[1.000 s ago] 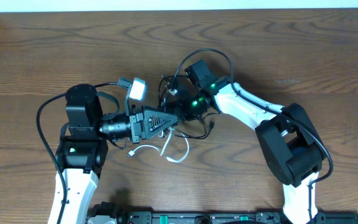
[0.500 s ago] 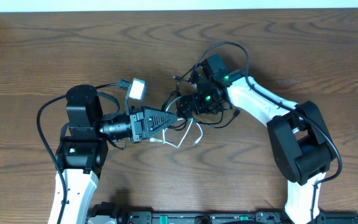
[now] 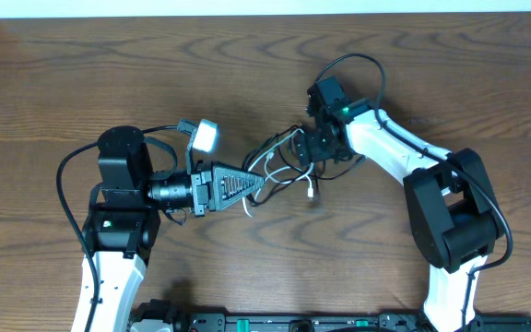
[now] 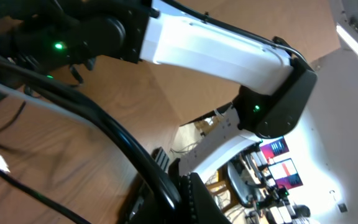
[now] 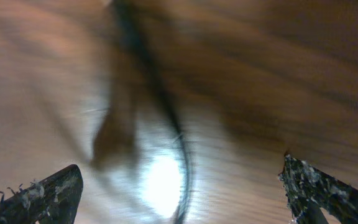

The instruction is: Untangle cables

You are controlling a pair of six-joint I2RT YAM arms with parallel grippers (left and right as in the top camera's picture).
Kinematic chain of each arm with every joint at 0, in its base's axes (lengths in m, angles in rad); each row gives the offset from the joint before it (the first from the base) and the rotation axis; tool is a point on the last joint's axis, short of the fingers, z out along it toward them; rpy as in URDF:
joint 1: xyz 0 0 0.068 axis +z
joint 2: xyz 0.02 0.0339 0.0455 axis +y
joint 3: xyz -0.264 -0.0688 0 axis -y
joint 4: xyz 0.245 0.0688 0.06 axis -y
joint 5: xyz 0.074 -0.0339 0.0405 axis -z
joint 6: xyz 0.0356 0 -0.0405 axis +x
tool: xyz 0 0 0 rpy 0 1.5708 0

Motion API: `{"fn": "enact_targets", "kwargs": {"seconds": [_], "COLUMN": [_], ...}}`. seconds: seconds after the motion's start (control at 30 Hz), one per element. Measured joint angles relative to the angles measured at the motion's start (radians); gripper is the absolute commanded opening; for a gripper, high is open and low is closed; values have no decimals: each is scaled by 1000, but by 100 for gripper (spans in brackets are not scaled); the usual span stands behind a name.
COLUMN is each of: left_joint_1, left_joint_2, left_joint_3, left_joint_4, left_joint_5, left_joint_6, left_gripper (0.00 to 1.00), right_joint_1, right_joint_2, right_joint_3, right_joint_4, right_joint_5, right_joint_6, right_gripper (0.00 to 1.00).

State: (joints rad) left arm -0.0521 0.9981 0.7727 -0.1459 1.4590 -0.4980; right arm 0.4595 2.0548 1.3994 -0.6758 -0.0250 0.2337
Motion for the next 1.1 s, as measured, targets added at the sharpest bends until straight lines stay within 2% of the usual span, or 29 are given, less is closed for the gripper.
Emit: {"fn": "enact_targets", "kwargs": {"seconds": [0.5,1.1], "left_joint_1": [0,0], "left_joint_2": [-13,-13], "left_joint_3": [0,0], "left_joint_4": [-7,-11], "left_joint_5": [37,37], "left_joint_6": [1,0], "left_gripper": [8,8], "right_joint_1": [-51,-292], "right_joint_2": [0,-7], "right_joint_3": [0,-11], "right_joint_4": [-60,-66], "right_joint_5": [324,380], "right_joint_6": [-6,-7], "right_gripper": [99,99]}}
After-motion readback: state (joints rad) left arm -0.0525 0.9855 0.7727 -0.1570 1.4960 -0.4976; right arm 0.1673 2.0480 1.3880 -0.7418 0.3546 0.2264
